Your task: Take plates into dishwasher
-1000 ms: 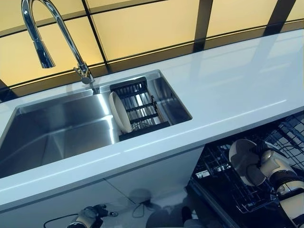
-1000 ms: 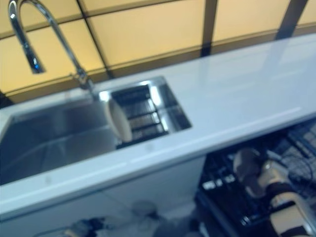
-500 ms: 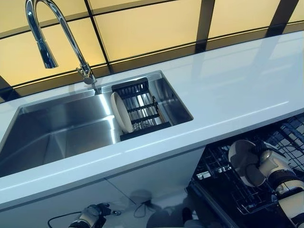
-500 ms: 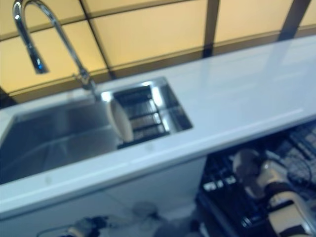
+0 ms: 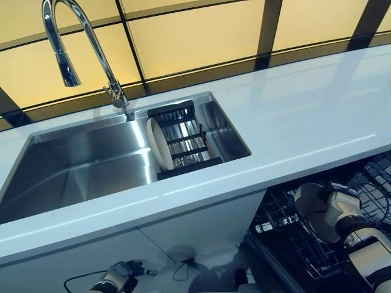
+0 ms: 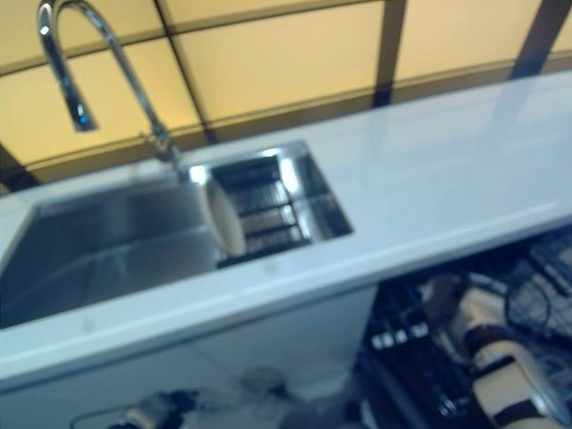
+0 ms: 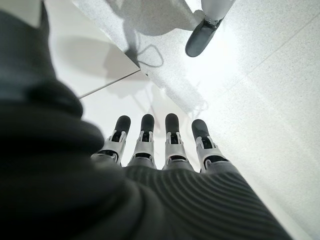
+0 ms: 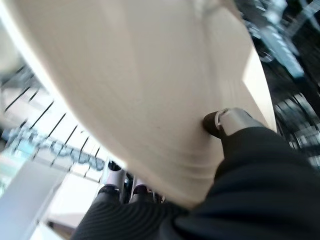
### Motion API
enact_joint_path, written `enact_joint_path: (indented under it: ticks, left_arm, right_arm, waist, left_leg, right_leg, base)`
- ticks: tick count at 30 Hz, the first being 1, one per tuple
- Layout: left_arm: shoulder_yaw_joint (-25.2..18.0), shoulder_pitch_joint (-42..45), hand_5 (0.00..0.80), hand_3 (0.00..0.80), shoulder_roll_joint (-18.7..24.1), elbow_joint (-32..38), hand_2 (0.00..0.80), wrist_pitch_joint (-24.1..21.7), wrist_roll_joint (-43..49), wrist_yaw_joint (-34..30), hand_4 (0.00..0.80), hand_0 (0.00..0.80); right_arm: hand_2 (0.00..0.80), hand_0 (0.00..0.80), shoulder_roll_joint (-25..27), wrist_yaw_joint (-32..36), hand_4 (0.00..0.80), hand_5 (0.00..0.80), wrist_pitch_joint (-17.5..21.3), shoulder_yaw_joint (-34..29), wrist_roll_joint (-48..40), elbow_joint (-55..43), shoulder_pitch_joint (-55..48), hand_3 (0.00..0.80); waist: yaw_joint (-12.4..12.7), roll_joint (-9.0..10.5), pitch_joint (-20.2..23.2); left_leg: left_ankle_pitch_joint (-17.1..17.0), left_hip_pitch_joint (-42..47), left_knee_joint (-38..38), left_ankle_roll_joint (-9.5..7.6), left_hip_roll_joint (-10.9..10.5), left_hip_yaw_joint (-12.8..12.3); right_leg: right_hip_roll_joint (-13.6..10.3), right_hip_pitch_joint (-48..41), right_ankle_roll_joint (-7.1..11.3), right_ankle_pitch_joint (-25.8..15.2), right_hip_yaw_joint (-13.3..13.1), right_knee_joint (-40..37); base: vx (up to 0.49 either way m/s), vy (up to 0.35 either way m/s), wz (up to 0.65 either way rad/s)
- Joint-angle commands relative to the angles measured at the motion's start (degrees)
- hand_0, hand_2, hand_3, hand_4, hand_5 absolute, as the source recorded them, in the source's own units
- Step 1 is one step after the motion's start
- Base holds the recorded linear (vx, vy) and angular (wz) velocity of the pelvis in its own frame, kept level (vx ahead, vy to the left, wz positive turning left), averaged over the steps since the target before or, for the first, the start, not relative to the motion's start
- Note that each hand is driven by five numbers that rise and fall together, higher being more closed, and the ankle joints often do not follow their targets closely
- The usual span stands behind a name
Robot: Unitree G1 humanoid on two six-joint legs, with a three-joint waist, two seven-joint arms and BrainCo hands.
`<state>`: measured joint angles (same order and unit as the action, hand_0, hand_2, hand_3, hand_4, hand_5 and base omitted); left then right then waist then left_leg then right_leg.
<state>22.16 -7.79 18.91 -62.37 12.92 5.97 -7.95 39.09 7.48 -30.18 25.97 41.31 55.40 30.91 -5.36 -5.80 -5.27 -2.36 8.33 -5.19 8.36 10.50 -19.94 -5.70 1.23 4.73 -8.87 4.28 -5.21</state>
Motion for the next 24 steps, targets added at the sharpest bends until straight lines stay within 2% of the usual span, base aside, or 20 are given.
enact_joint_path:
  ticks: [1, 8, 14, 19, 20, 21, 24]
  left_arm:
    - [3.08, -6.18, 0.000, 0.000, 0.99, -3.58, 0.000, -1.58, 2.40, -0.10, 0.000, 0.000]
    - [3.64, -5.69, 0.000, 0.000, 0.71, -4.54, 0.000, -2.55, 3.05, 0.11, 0.000, 0.000]
    - [3.45, -5.42, 0.000, 0.000, 0.72, -4.82, 0.000, -2.22, 3.88, 0.40, 0.000, 0.000]
    - [3.06, -5.11, 0.000, 0.000, 0.65, -4.53, 0.000, -1.75, 4.10, 0.71, 0.000, 0.000]
    - [2.98, -5.11, 0.000, 0.000, 0.60, -4.44, 0.000, -1.65, 4.15, 0.78, 0.000, 0.000]
    - [2.94, -5.19, 0.000, 0.000, 0.53, -4.28, 0.000, -1.36, 4.17, 0.84, 0.000, 0.000]
    - [2.42, -5.15, 0.000, 0.000, 0.47, -3.94, 0.000, -0.83, 4.25, 1.04, 0.000, 0.000]
  right_arm:
    - [0.800, 0.800, -4.58, 3.89, 0.800, 0.800, -7.58, 6.18, 7.69, 7.56, 4.46, 0.800]
    - [0.800, 0.800, -8.81, 5.75, 0.800, 0.800, -14.16, 8.94, 9.48, 7.19, 5.00, 0.800]
    - [0.800, 0.800, -10.19, 11.20, 0.800, 0.800, -17.04, 10.18, 12.45, 6.60, 4.94, 0.800]
    - [0.800, 0.800, -10.22, 15.19, 0.800, 0.800, -17.71, 10.44, 13.66, 4.69, 4.79, 0.800]
    - [0.602, 0.602, -10.14, 15.69, 0.602, 0.602, -17.93, 10.51, 13.71, 4.04, 4.79, 0.602]
    - [0.000, 0.000, -10.13, 15.64, 0.000, 0.000, -18.10, 10.38, 13.19, 3.64, 4.81, 0.000]
    - [0.000, 0.000, -9.72, 16.24, 0.000, 0.000, -18.68, 9.69, 12.50, 1.88, 4.59, 0.000]
  waist:
    - [0.51, 2.46, -2.87]
    - [1.57, 2.65, -2.44]
    - [2.06, 3.09, -2.16]
    - [1.97, 3.46, -2.18]
    - [1.92, 3.54, -2.22]
    - [1.88, 3.65, -2.22]
    - [1.56, 3.91, -2.26]
  left_leg:
    - [1.10, 0.44, 0.19, -1.41, -0.68, 2.55]
    - [1.21, 0.52, 0.19, -1.54, -0.74, 3.20]
    - [1.16, 0.55, 0.19, -1.59, -0.58, 3.35]
    - [1.11, 0.60, 0.19, -1.57, -0.35, 3.21]
    - [1.09, 0.57, 0.19, -1.55, -0.28, 3.14]
    - [1.09, 0.52, 0.19, -1.51, -0.28, 3.09]
    - [1.03, 0.58, 0.19, -1.52, -0.13, 3.11]
  right_leg:
    - [-3.16, -1.48, 4.33, 3.01, 2.15, 0.21]
    - [-3.24, -1.94, 4.33, 3.18, 2.69, 0.21]
    - [-3.15, -2.23, 4.24, 3.32, 3.04, 0.21]
    - [-3.05, -2.19, 4.23, 3.27, 2.96, 0.21]
    - [-3.04, -2.16, 4.22, 3.26, 2.91, 0.21]
    - [-3.04, -2.11, 4.29, 3.22, 2.87, 0.21]
    - [-2.81, -1.98, 4.31, 3.09, 2.43, 0.21]
  base:
    - [0.000, 0.000, 0.00]
    - [0.016, 0.004, 0.05]
    - [0.008, -0.003, 0.03]
    - [0.000, 0.000, 0.00]
    - [0.000, 0.000, 0.00]
    - [0.000, 0.000, 0.00]
    - [0.000, 0.000, 0.00]
